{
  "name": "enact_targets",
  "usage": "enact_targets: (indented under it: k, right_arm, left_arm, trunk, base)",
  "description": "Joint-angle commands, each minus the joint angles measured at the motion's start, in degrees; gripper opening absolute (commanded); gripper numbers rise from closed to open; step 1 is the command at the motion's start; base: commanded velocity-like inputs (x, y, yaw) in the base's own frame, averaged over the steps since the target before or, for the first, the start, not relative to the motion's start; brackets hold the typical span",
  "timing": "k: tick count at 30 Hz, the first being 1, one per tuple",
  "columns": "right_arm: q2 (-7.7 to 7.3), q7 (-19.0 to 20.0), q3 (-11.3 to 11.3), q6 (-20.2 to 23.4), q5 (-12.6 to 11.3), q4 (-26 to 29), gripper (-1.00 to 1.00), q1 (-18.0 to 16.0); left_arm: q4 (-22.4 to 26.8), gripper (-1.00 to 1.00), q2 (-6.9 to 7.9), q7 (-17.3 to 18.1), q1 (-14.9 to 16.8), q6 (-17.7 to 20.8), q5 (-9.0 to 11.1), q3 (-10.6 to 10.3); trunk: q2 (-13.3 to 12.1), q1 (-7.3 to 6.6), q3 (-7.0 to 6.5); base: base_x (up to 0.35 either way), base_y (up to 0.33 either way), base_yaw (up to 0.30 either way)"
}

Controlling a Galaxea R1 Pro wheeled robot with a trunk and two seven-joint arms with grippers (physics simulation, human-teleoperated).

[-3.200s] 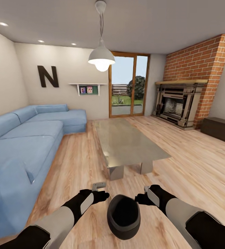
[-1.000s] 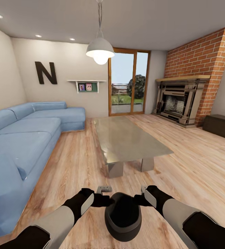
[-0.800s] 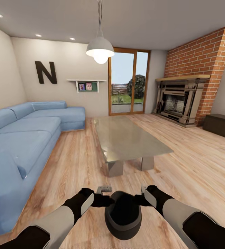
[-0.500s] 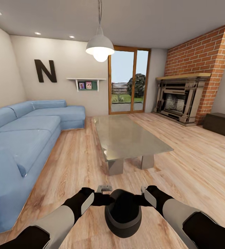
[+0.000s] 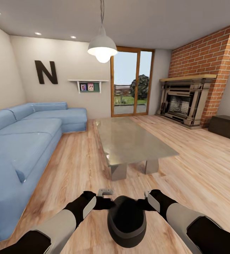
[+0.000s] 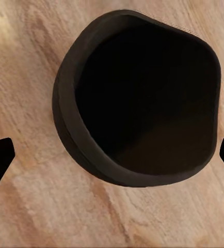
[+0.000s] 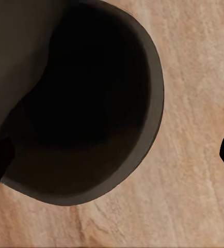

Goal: Place each of the two pumpkins and all three candles from the living room inside a cabinet in the living room (use any cabinet), then make sure every cabinet is closed, and position the cauldron so it is next to a table in the living room.

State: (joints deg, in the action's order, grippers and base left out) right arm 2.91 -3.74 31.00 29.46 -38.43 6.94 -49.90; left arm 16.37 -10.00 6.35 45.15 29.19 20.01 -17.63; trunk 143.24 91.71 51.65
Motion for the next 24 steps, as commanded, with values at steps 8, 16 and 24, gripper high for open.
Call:
enact_targets:
  k: [8,16,24]
  right_arm:
    - [-0.01,-0.4,0.4,0.2,-0.6,0.1,1.0,0.0]
    - [0.01,-0.4,0.4,0.2,-0.7,0.1,1.0,0.0]
    - [-0.01,-0.4,0.4,0.2,-0.7,0.1,1.0,0.2]
  left_arm:
    - [0.1,1.0,0.0,-0.2,0.0,0.1,0.0,0.0]
    - [0.1,1.0,0.0,-0.2,0.0,0.4,0.1,0.0]
    - [0.1,1.0,0.0,0.0,0.0,0.7,0.1,0.0]
  trunk:
    - [0.0,0.02,0.06]
    - [0.0,0.04,0.28]
    - [0.1,0.25,2.06]
  base:
    - [0.281,0.03,0.0]
    - [0.044,0.001,0.0]
    - [0.001,0.0,0.0]
